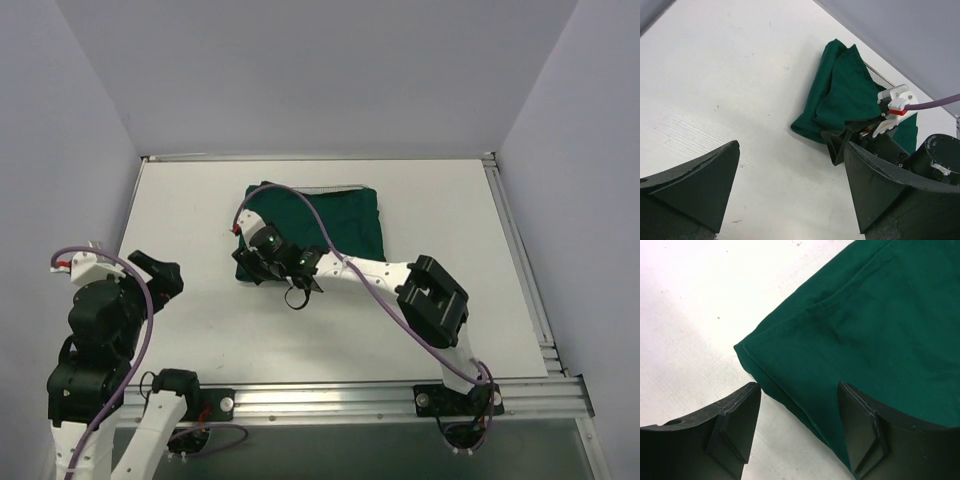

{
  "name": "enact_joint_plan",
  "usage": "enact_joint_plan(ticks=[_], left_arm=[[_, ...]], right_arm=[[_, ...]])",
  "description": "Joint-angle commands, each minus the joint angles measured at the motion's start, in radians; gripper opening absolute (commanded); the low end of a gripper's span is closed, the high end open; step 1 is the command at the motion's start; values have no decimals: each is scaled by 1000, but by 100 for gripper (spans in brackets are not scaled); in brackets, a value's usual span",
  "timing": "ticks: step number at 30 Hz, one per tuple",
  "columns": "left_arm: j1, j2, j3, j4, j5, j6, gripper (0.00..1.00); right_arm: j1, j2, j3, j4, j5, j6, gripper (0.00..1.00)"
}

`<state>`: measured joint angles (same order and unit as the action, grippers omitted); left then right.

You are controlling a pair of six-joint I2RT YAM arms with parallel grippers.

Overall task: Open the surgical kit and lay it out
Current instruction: Open the surgical kit at the center of the board.

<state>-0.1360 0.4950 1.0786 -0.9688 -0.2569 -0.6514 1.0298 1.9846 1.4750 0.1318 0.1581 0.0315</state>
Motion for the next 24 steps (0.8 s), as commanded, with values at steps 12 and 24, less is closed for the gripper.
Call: enact_joint_plan(ticks=[12,24], left_arm=[[4,66,20,-44,-47,4,94],[4,119,83,-16,53,41,94]], right_arm=[[29,126,206,5,55,-41,58],[29,163,232,-11,23,-35,50]])
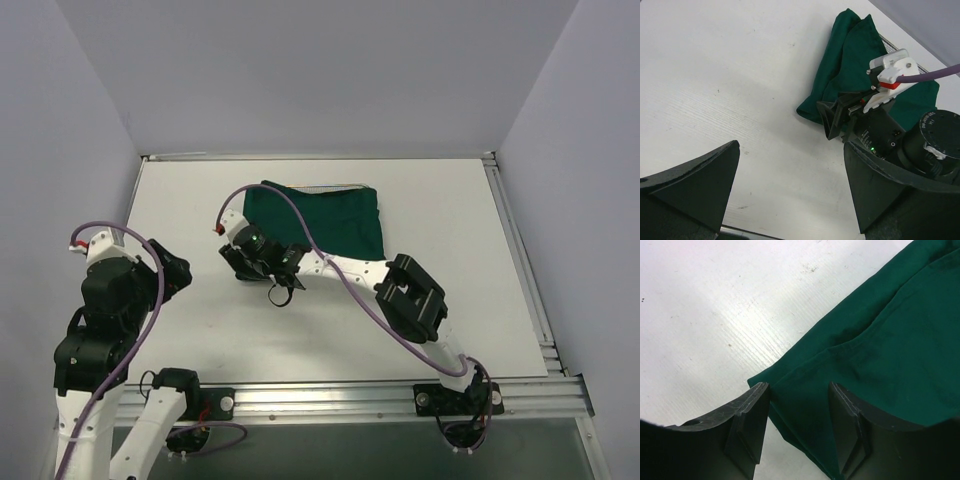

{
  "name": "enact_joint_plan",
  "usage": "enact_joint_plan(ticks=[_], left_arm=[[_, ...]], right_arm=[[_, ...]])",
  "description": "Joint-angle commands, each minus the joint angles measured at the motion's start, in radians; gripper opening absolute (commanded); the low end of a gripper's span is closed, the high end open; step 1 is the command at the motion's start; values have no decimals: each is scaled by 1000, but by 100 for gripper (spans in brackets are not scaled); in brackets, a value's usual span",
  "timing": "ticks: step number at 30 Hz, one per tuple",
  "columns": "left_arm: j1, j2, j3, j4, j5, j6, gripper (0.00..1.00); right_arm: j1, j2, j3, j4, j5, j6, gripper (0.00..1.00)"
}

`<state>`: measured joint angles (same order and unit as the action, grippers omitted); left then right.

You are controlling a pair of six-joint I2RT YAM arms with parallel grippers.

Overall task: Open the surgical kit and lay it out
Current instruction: Open the surgical kit at the center of the board.

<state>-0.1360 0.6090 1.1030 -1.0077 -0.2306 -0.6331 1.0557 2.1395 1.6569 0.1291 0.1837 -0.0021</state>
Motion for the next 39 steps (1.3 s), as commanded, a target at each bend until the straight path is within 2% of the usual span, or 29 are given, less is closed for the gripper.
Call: enact_joint_plan(ticks=[1,4,10,15,21,22,27,31,32,33,35,39], left_arm=[[4,5,63,23,34,26,94],[4,9,80,24,40,33,94],[4,14,77,29,50,38,94],[4,9,58,37,70,30,94],[4,20,55,44,91,35,94],[4,23,55,46,94,38,95],[4,26,54,40,99,49,97],[4,26,46,60,134,53,100],[4,29,43,67,148,58,100],[4,34,35,76,160,61,92],[4,64,24,110,219,68,88],[3,182,14,150,367,73,87]], right_arm=[[3,11,53,-14,-6,-1,49],[3,8,47,-13,-9,2,47],[4,-29,8,21,-56,2,55],[4,-23,-3,20,-53,2,56],[4,2,20,12,-6,2,46],[4,3,23,14,14,2,38],[-16,2,34,17,51,57,13],[-45,-64,17,32,75,94,0],[-45,-64,8,35,83,94,0],[-59,-105,0,41,92,112,0],[-83,-148,-22,35,111,134,0],[-224,-331,-109,33,154,206,0]])
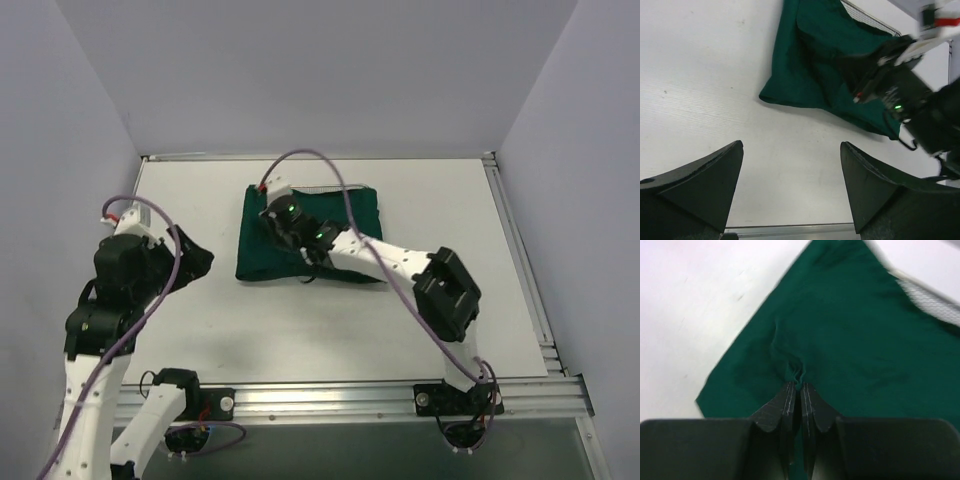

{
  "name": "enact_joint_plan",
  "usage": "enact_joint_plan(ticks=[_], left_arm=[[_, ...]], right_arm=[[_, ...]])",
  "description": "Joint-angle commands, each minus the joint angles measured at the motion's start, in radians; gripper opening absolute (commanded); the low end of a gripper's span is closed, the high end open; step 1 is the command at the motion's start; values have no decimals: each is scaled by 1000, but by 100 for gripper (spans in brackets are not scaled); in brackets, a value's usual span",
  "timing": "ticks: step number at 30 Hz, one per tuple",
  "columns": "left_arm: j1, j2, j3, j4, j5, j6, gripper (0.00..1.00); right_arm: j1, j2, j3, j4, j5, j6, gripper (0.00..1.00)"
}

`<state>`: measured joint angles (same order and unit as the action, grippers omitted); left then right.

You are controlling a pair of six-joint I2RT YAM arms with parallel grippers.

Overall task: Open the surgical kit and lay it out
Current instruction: Open the surgical kit at the center of the board.

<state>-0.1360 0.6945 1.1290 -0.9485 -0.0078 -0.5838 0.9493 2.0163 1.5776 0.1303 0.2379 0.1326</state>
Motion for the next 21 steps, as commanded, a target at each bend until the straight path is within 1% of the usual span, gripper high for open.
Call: enact_joint_plan(ticks=[1,2,3,4,5,6,7,8,10,11,12,13,14,15,16,17,18,19,20,21], left_arm=[[-8,123,-12,106,161,22,87],[-16,157,-15,120,173,19,86],[-25,169,-18,137,195,18,86],[-36,183,-21,167,201,10,83],[-66,210,-23,183,204,6,81],[-89,227,-18,198,203,4,80],[-118,250,-12,218,192,2,80],[-190,304,14,226,177,1,81],[-275,370,47,243,116,1,83],[-318,437,79,252,97,-1,84],[-396,469,95,269,80,-2,85],[-428,505,109,299,60,-2,86],[-459,573,124,315,57,2,87],[-517,606,159,335,54,6,88],[-543,643,179,352,43,12,88],[-569,715,204,359,17,31,88],[-618,750,254,364,-10,42,89],[-634,790,279,366,-27,58,89],[-646,859,304,367,-27,62,89],[-657,888,325,375,-24,65,89]], right_arm=[[-151,-238,-54,31,104,100,0],[-187,-302,-95,22,115,116,0],[-222,-333,-117,-3,127,128,0],[-298,-362,-140,-15,159,140,0],[-337,-428,-166,-27,187,145,0],[-375,-464,-226,-49,216,153,0],[-459,-494,-257,-61,259,159,0],[-504,-555,-287,-73,274,170,0],[-590,-603,-369,-118,340,186,0],[-671,-637,-392,-126,378,205,0],[-714,-648,-412,-205,417,225,0],[-759,-657,-453,-219,434,235,0],[-841,-671,-477,-224,448,231,0],[-875,-669,-494,-251,468,239,1],[-914,-668,-517,-267,480,239,1],[-943,-663,-524,-282,486,239,3],[-1030,-663,-531,-285,453,225,26],[-1052,-666,-551,-264,411,196,46],[-1061,-668,-550,-249,385,173,59],[-1061,-666,-539,-261,383,167,75]])
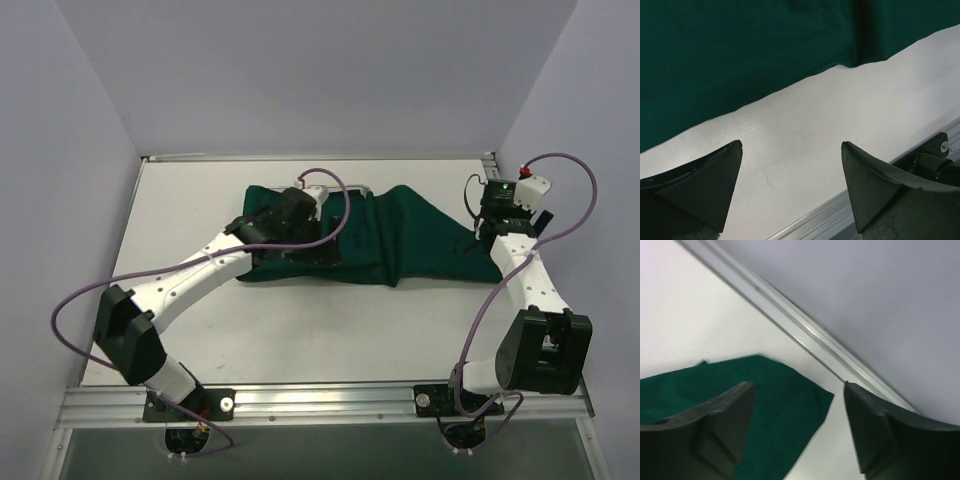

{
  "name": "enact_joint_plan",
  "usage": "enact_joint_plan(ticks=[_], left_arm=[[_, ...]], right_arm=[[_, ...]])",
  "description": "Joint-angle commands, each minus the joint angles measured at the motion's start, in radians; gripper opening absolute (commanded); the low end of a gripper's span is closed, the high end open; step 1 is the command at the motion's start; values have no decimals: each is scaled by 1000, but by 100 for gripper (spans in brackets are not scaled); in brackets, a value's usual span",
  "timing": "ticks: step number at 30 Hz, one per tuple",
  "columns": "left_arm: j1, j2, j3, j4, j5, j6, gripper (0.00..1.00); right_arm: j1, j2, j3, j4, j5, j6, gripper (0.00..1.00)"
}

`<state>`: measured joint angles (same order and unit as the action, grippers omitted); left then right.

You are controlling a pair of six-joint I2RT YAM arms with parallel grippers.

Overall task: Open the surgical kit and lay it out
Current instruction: Open the surgical kit at the center of the board.

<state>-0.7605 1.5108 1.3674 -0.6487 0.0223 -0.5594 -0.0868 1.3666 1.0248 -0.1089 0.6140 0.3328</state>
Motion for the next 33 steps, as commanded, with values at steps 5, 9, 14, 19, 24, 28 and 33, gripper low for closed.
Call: enact_joint_plan(ticks=[5,9,14,19,24,28,33], left_arm=[[-131,231,186,147,-94,96,94],[-187,348,268,141,-223,159,95],[-233,485,366,112,-384,207,94],[-272,583,489,75,-466,228,93],[-277,635,556,55,-510,230,86],[-278,675,611,32,-507,237,85],[-280,712,642,6,-487,222,80]], right_arm=[[1,-92,78,-38,-235,-40,90],[19,-164,87,-45,-382,-18,90],[35,-218,69,-41,-485,-20,90],[35,-245,51,-52,-487,-41,90],[35,-261,38,-38,-497,-46,89],[33,-261,37,-35,-505,-52,89],[33,-265,37,-23,-522,-41,89]])
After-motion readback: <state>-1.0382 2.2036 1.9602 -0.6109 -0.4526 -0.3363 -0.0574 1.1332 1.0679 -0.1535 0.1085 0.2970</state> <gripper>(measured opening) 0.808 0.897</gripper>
